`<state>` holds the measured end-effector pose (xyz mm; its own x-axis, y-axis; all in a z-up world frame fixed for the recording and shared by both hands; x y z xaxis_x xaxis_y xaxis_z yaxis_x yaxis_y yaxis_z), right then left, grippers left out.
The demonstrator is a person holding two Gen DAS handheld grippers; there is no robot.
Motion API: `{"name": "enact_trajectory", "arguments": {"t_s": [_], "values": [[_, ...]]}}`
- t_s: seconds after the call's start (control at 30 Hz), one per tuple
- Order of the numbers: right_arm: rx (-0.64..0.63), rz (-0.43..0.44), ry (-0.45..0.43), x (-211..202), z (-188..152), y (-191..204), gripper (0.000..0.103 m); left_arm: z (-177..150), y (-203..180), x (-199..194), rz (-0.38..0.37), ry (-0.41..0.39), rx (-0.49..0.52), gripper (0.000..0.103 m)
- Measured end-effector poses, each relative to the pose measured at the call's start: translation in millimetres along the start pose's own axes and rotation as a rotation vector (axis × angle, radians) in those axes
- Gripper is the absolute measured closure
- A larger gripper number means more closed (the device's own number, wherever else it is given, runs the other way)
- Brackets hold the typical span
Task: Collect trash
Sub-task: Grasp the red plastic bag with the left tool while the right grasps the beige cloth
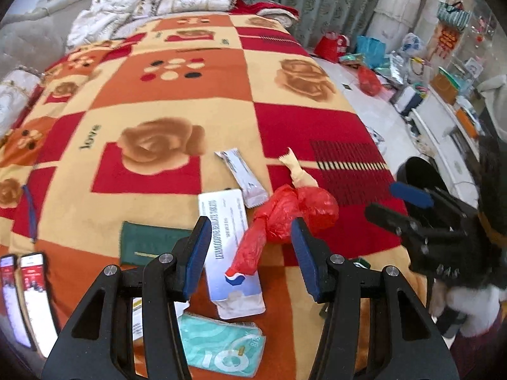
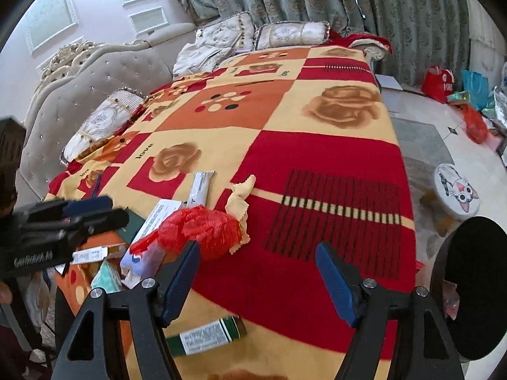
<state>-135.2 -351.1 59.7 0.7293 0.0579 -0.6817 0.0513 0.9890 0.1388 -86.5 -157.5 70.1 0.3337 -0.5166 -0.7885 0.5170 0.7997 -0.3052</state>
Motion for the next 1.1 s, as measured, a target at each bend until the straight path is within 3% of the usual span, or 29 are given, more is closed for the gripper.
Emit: {"name": "enact_trajectory", "arguments": {"t_s": [0.17,0.43,0.5,0.63,0.8,0.87,0.9,1.1], "values": [[0.012,-0.022,0.017,1,1,-11,0.03,2,-13,28,-0.054,0.055,0.044,0.05],[0.051,-0.036,0.042,2,-2,-33,0.03,7,-24,76,-0.069,0.126,0.046,0.054],[0.055,-0.03,0.045,5,0,-35,0.03,7,-21,76,-0.072,0.126,0.035,0.069],[0.054,-0.011,0.044,12,8,-33,0.03,9,-13,60,-0.129,0.109,-0.005,0.073],[0.027,0.039,0.052,31,18,-16,0.03,24,4,14,-0.118,-0.002,-0.056,0.073],[0.003,0.053,0.062,42,21,-6,0.036,28,11,3,-0.11,-0.029,-0.069,0.073],[-0.008,0.063,0.071,47,23,-1,0.044,30,14,-2,-0.095,-0.042,-0.076,0.073],[-0.116,0.071,0.104,80,30,38,0.059,29,20,-4,-0.094,-0.05,-0.104,0.073]]}}
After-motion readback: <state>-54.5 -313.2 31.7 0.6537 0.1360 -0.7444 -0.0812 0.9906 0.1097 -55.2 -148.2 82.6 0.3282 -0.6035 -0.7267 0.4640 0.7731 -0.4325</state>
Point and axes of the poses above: each gripper's, at about its wrist camera, not at the fingertips, and x roughly the way its jaws point, y to its left, z to its top, the point moved 2 cm from there along x, roughly the way its jaws point, and after that the axes turned 12 degrees about -z, right-handed, at the moved point
